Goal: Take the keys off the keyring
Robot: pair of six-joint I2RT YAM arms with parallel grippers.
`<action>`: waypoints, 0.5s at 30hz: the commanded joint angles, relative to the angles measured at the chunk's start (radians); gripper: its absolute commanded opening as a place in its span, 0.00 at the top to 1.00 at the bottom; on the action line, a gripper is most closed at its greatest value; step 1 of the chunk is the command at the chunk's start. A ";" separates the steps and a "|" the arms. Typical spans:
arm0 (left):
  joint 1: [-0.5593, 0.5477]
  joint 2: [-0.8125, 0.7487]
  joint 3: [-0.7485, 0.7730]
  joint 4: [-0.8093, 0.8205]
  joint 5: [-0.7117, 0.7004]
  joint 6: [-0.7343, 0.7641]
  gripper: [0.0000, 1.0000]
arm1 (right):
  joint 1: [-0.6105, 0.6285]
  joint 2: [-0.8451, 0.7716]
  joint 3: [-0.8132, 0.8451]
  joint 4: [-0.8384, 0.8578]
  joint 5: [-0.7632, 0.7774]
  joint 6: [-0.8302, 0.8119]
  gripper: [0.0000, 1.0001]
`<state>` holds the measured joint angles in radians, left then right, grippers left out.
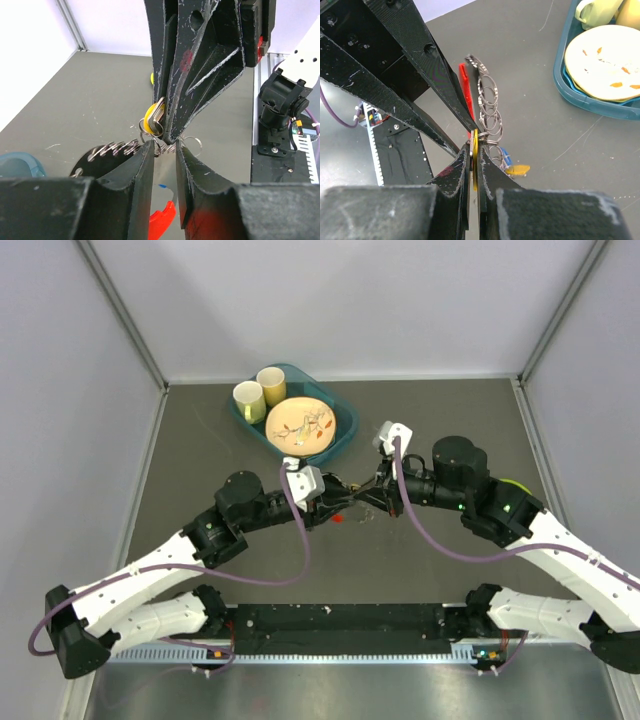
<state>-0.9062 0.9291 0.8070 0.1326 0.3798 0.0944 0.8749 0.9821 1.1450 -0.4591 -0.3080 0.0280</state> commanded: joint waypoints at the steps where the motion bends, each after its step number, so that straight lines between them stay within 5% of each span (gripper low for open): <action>1: 0.000 -0.018 -0.008 0.036 -0.048 0.027 0.70 | -0.002 -0.030 0.044 0.066 -0.043 0.018 1.00; 15: -0.002 -0.023 -0.002 0.012 -0.081 0.065 0.70 | -0.002 -0.030 0.047 0.060 -0.069 0.020 1.00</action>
<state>-0.9085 0.9245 0.7971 0.1234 0.3229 0.1329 0.8745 0.9813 1.1450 -0.4583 -0.3370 0.0326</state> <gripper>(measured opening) 0.296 0.021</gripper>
